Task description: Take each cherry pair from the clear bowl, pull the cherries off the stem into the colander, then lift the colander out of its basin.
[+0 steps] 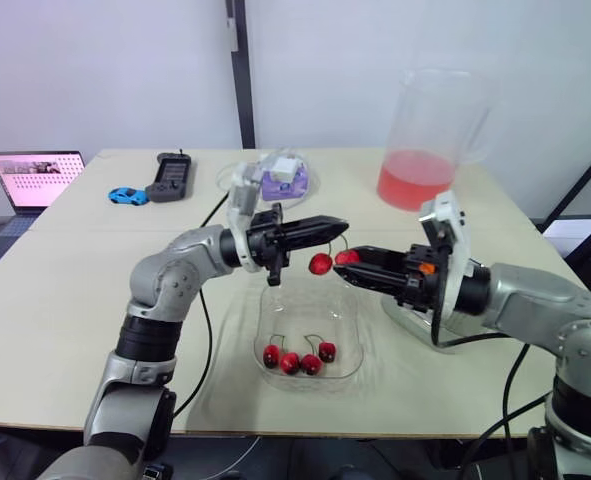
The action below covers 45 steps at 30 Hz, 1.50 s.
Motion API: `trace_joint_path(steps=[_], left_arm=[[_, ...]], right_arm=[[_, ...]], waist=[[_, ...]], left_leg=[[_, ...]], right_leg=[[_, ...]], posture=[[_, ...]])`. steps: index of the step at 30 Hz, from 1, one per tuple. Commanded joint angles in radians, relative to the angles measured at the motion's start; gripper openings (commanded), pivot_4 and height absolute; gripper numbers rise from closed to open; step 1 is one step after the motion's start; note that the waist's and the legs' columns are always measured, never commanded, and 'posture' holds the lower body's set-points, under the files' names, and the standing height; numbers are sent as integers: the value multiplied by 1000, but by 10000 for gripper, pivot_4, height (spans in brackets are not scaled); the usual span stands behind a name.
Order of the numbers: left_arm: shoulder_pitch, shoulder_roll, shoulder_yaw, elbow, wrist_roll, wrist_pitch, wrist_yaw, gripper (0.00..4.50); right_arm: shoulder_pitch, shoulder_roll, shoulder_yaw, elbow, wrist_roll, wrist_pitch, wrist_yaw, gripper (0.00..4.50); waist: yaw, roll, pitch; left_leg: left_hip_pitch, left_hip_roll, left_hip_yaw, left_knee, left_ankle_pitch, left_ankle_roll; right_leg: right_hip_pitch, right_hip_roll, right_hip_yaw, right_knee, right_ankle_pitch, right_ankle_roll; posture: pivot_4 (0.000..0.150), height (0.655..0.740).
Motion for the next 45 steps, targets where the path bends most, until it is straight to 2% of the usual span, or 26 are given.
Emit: trace_joint_path(steps=[1, 17, 18, 21, 31, 37, 45], left_arm=[[-14, -1, 8, -28, -4, -18, -1, 0], [-18, -13, 7, -15, 7, -31, 2, 0], [-17, -13, 7, -16, 6, -31, 2, 0], [-15, -12, 8, -20, 3, -29, 2, 0], [-15, -12, 8, -20, 4, -31, 2, 0], [-16, -14, 9, -20, -1, -34, 4, 0], [-4, -16, 14, -39, -16, -23, 16, 0]], right_arm=[[3, -35, 2, -10, 27, -33, -1, 17926], [-13, -61, 46, 25, 97, -104, -50, 17926], [-12, -64, 49, 26, 97, -106, -50, 12838], [-10, -72, 56, 26, 97, -113, -51, 2951], [18, -143, 77, 32, 86, -117, -20, 2951], [89, -242, 119, 18, 62, -95, 41, 2951], [114, -312, 24, 40, 126, -98, 64, 2951]], waist=[[0, 0, 0], [0, 0, 0], [0, 0, 0], [0, 0, 0], [1, 0, 0], [1, -1, 1], [4, -1, 1]], left_leg=[[0, 0, 0, 0, 0, 0], [0, 0, 0, 0, 0, 0], [0, 0, 0, 0, 0, 0], [0, 0, 0, 0, 0, 0], [0, 0, 0, 0, 0, 0], [0, 0, 0, 0, 0, 0], [0, 0, 0, 0, 0, 0]], right_leg=[[0, 0, 0, 0, 0, 0], [0, 0, 0, 0, 0, 0], [0, 0, 0, 0, 0, 0], [0, 0, 0, 0, 0, 0], [0, 0, 0, 0, 0, 0], [0, 0, 0, -1, 0, 0], [0, 0, 0, -1, 0, 0]], posture=[[1500, 7332], [1500, 7332], [1500, 7332], [1500, 7332], [1500, 7332], [1500, 7332], [1500, 7332]])
